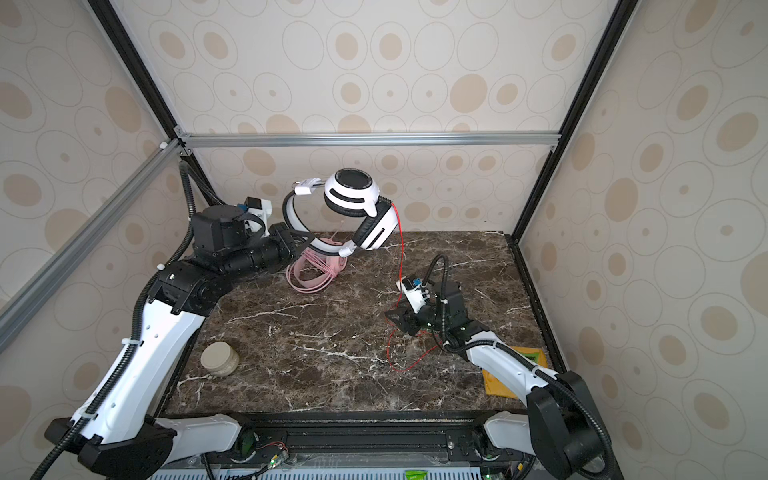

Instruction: Wrap the headphones

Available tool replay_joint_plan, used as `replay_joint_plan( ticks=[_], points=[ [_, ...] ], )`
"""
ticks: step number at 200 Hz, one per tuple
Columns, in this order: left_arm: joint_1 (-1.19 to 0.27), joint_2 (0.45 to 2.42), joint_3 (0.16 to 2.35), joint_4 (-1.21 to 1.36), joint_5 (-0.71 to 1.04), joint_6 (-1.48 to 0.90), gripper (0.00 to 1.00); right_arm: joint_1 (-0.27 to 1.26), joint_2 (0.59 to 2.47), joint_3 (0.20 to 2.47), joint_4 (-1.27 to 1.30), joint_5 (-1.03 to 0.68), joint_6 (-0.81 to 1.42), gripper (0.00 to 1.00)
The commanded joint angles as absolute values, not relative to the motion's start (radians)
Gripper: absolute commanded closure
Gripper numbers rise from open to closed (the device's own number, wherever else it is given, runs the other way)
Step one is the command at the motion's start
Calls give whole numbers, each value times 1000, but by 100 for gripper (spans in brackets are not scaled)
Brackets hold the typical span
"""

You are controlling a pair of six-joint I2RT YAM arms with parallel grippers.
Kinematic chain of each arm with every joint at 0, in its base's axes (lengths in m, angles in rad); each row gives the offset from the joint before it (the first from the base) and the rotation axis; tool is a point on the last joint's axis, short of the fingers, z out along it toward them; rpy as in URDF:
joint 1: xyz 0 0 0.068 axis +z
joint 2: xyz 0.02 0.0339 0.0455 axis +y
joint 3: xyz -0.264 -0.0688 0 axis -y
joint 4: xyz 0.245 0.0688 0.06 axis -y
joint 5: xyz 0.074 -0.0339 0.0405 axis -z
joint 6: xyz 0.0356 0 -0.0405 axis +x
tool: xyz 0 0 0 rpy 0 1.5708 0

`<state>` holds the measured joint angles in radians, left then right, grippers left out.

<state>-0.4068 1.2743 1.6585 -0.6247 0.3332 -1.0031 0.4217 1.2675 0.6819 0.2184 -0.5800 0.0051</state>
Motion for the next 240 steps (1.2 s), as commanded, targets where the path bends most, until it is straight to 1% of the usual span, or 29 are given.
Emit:
replay_joint_plan(
  ticks=[1,7,33,40,47,72,94,108,124,141,163,202,220,240],
  points=[
    [-386,1252,1716,-522,348,-1057,100,426,1245,738,224,-605,6,90],
    [-382,1247,1700,-521,326,-1063,100,426,1227,742,189,-604,7,93],
    [-366,1202,1588,-561,156,-1116,100,425,1082,738,-27,-528,-24,94],
    [-362,1191,1561,-582,107,-1124,100,423,1035,745,-111,-490,-44,96],
    [-362,1183,1540,-612,59,-1128,100,423,986,759,-197,-437,-60,100],
    [-362,1170,1475,-737,-70,-1152,100,422,856,848,-481,-232,-112,100],
    [-362,1178,1454,-820,-107,-1102,100,422,839,987,-715,-74,-159,100],
    [-361,1176,1448,-849,-120,-1061,100,422,846,1059,-812,32,-171,100],
    [-361,1173,1440,-884,-118,-1008,100,422,851,1132,-887,170,-184,100],
    [-362,1199,1449,-951,-90,-967,100,423,846,1201,-905,257,-223,100],
    [-365,1242,1448,-994,-17,-896,100,422,856,1260,-896,285,-287,100],
    [-431,1299,1397,-958,86,-829,100,433,914,1420,-951,173,-380,100],
    [-490,1357,1426,-967,107,-803,100,446,917,1474,-955,129,-397,100],
    [-591,1436,1480,-982,101,-781,100,460,934,1521,-948,78,-390,100]
  ],
)
